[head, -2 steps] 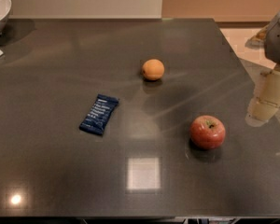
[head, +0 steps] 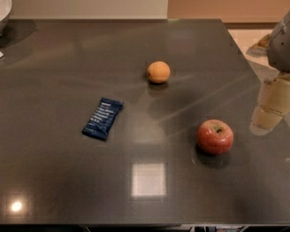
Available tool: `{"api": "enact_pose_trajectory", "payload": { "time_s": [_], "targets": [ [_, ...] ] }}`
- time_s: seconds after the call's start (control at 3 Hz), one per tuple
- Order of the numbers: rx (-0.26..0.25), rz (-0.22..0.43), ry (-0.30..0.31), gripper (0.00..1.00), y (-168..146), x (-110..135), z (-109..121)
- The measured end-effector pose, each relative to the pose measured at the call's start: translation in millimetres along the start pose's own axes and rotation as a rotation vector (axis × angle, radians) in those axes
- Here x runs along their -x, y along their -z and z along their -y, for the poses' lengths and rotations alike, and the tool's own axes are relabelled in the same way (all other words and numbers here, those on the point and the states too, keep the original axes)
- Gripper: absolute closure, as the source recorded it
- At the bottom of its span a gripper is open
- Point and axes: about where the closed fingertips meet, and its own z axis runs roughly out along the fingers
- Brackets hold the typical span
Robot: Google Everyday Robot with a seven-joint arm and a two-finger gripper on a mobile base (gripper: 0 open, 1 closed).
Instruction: Move apple near rxbar blueberry
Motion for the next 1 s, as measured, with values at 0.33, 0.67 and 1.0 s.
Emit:
{"api": "enact_pose_trajectory", "payload": {
  "time_s": [0.33,0.67,1.0],
  "targets": [
    [0.059,0.056,0.025,0.00,-23,5,-11],
    [0.103,0.092,0.087,0.00,-48,14,-28],
    [0.142,0.099,0.152,0.00,-71,21,-46]
  ]
}}
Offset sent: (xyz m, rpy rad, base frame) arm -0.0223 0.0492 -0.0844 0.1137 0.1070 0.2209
